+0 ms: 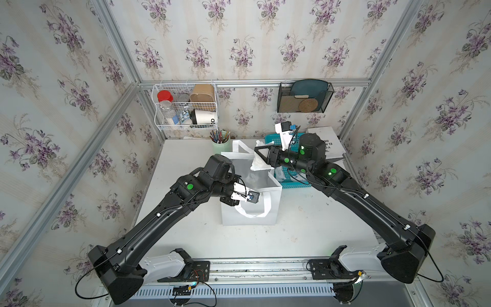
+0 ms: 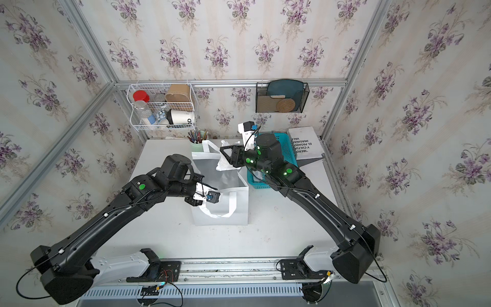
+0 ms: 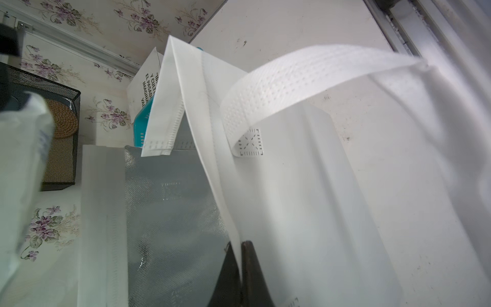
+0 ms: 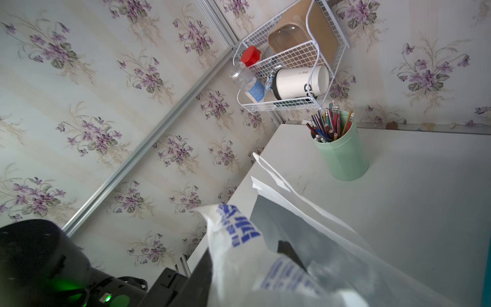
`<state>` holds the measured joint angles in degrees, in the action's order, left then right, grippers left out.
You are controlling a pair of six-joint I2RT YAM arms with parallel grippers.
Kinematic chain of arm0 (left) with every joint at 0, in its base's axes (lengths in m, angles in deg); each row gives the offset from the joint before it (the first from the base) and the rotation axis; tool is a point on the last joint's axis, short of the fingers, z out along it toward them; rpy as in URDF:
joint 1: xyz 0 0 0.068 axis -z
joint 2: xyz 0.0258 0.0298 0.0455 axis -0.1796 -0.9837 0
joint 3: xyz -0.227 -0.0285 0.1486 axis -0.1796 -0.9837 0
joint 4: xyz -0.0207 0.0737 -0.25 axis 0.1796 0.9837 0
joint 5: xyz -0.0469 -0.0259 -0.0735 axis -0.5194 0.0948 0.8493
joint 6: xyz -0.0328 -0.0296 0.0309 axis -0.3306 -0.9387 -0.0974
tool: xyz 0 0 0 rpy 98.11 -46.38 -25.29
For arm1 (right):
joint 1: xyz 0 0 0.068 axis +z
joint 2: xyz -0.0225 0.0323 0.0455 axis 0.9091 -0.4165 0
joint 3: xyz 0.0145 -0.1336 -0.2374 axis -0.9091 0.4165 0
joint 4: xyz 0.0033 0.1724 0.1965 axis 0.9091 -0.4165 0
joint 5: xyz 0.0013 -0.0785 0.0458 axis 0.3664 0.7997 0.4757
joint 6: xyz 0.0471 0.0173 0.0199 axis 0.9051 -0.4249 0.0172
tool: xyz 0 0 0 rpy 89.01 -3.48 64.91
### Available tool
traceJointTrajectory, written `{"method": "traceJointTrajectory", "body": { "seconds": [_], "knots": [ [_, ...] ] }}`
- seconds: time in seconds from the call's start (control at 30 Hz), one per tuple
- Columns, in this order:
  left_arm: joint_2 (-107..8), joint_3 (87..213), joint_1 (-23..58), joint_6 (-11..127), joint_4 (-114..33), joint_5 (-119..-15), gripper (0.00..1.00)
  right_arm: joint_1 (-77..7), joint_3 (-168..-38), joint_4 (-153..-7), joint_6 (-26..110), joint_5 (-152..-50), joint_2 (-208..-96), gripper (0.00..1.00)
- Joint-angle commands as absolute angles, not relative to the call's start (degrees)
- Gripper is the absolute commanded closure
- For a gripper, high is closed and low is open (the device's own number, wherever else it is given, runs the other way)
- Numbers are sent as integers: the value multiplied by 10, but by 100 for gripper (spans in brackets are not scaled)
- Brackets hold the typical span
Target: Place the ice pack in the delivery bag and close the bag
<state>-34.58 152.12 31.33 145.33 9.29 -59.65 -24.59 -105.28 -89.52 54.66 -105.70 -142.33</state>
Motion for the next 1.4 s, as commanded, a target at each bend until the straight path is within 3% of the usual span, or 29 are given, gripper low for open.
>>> {"method": "traceJointTrajectory", "body": {
  "seconds": [0.0,0.53,0.77,1.03,1.23,1.37],
  "knots": [
    [-345,1527,316,1450,74,-599,100,-234,-1063,-926,508,-1028,-1441,62],
    [-325,1507,318,1446,61,-611,100,-214,-1105,-1050,438,-973,-1534,58],
    [-327,1509,318,1456,68,-633,100,-214,-1123,-1089,390,-919,-1547,46],
    [-333,1499,318,1462,64,-642,100,-214,-1071,-1059,357,-1013,-1517,46],
    [-325,1483,318,1451,77,-637,100,-221,-1049,-989,369,-1009,-1437,44],
    [-302,1463,317,1438,92,-660,100,-284,-1019,-927,425,-988,-1369,36]
  ]
}}
